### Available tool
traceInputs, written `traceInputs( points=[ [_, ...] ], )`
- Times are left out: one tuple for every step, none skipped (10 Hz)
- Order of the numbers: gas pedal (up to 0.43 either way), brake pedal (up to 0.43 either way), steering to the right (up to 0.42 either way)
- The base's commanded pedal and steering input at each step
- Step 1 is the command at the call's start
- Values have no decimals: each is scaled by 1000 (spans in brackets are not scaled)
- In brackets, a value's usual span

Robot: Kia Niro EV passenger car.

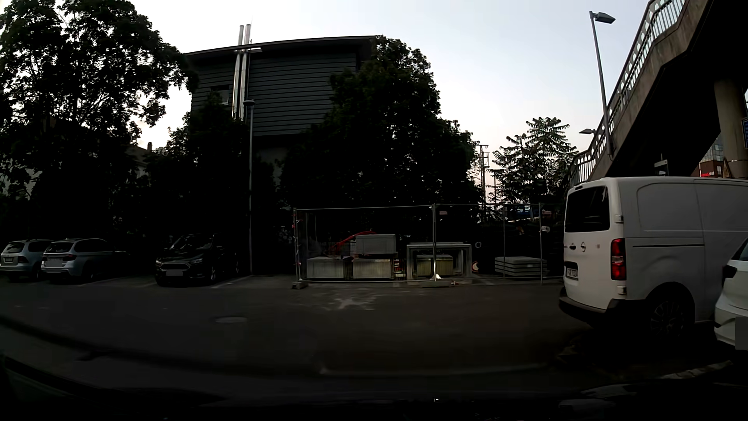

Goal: Follow the waypoints while adhering to traffic rules and regulations

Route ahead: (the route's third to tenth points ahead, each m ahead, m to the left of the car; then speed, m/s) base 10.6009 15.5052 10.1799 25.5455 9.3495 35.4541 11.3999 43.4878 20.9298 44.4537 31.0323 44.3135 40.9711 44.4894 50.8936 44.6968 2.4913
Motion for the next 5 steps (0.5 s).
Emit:
traceInputs(
  points=[
    [0, 0, -171],
    [0, 0, -218],
    [0, 0, -252],
    [0, 0, -278],
    [0, 0, -300]
  ],
)
